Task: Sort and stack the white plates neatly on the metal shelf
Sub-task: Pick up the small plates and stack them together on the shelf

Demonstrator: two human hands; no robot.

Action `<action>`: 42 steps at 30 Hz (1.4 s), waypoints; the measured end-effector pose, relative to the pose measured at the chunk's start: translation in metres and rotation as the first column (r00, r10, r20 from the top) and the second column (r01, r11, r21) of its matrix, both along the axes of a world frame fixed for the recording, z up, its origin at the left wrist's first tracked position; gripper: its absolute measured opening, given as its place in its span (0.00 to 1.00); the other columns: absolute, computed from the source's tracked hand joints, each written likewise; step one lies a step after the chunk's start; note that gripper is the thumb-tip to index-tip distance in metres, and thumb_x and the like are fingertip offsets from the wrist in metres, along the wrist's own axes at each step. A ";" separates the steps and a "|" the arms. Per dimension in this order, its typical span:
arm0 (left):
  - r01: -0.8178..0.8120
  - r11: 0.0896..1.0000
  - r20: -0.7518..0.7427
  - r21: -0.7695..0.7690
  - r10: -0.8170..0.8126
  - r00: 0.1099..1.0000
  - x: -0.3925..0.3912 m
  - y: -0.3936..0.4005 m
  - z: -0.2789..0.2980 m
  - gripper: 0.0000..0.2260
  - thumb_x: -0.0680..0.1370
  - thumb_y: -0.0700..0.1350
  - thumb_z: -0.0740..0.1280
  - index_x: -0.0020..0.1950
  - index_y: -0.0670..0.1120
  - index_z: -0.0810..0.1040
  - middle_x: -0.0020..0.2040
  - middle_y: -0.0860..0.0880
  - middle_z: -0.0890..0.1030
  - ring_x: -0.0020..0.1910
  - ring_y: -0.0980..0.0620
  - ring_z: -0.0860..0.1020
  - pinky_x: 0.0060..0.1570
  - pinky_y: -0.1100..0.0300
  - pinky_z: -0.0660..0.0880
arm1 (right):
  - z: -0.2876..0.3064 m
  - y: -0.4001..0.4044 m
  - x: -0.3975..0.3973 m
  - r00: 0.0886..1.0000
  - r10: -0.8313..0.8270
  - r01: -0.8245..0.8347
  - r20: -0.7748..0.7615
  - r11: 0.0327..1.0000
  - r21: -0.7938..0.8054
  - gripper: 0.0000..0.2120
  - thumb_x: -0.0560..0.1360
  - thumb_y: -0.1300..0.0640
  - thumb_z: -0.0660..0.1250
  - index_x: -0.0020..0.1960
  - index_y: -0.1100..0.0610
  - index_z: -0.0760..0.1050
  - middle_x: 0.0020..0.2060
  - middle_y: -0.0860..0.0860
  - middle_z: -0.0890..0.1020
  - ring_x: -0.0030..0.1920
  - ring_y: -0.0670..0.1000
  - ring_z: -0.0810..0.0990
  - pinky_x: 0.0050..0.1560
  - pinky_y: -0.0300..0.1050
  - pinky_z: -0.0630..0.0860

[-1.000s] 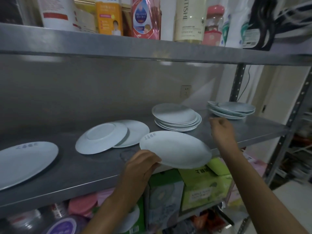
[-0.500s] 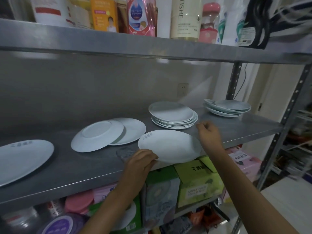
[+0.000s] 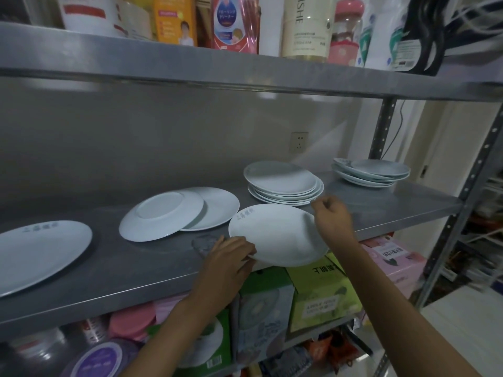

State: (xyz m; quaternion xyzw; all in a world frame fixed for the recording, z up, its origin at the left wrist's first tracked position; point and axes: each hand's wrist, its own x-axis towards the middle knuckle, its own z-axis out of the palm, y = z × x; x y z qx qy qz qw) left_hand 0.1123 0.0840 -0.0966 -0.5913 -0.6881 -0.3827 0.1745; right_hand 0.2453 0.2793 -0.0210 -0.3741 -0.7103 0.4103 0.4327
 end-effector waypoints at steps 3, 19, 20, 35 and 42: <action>-0.030 0.999 -0.028 -0.031 0.029 0.999 -0.004 0.000 -0.003 0.15 0.70 0.41 0.74 0.56 0.47 0.79 0.57 0.51 0.80 0.59 0.52 0.75 0.64 0.57 0.65 | 0.003 -0.004 -0.002 1.000 0.016 -0.016 -0.004 1.000 0.021 0.07 0.76 0.55 0.61 0.45 0.59 0.74 0.37 0.50 0.77 0.38 0.47 0.73 0.36 0.41 0.67; -0.135 0.990 -0.012 0.025 0.136 0.991 -0.039 -0.050 0.043 0.26 0.72 0.41 0.66 0.70 0.48 0.69 0.71 0.51 0.70 0.71 0.61 0.60 0.71 0.60 0.55 | 0.014 -0.061 -0.066 0.983 0.181 -0.180 0.015 0.960 0.214 0.04 0.76 0.54 0.62 0.50 0.52 0.73 0.45 0.47 0.78 0.47 0.48 0.75 0.49 0.42 0.67; -0.163 0.986 -0.016 0.032 0.164 0.986 -0.043 -0.056 0.044 0.26 0.72 0.41 0.67 0.70 0.47 0.69 0.71 0.50 0.70 0.72 0.58 0.61 0.72 0.57 0.57 | 0.015 -0.067 -0.073 0.978 0.210 -0.207 0.011 0.953 0.222 0.02 0.76 0.55 0.62 0.49 0.52 0.72 0.44 0.47 0.78 0.46 0.48 0.75 0.48 0.41 0.67; -0.463 0.885 0.110 0.057 0.455 0.884 -0.083 -0.141 0.046 0.22 0.77 0.53 0.67 0.69 0.47 0.70 0.70 0.50 0.71 0.72 0.51 0.63 0.71 0.47 0.61 | 0.019 -0.118 -0.194 0.878 0.435 -0.377 0.201 0.886 -0.268 0.10 0.73 0.58 0.65 0.46 0.66 0.77 0.31 0.59 0.76 0.30 0.55 0.73 0.32 0.45 0.69; -0.497 0.867 0.077 0.037 0.494 0.866 -0.093 -0.159 0.051 0.22 0.78 0.55 0.64 0.69 0.47 0.70 0.70 0.50 0.71 0.74 0.50 0.61 0.71 0.50 0.60 | 0.021 -0.106 -0.209 0.881 0.474 -0.367 0.003 0.686 -0.629 0.07 0.77 0.63 0.62 0.55 0.61 0.68 0.38 0.57 0.72 0.17 0.50 0.74 0.18 0.29 0.60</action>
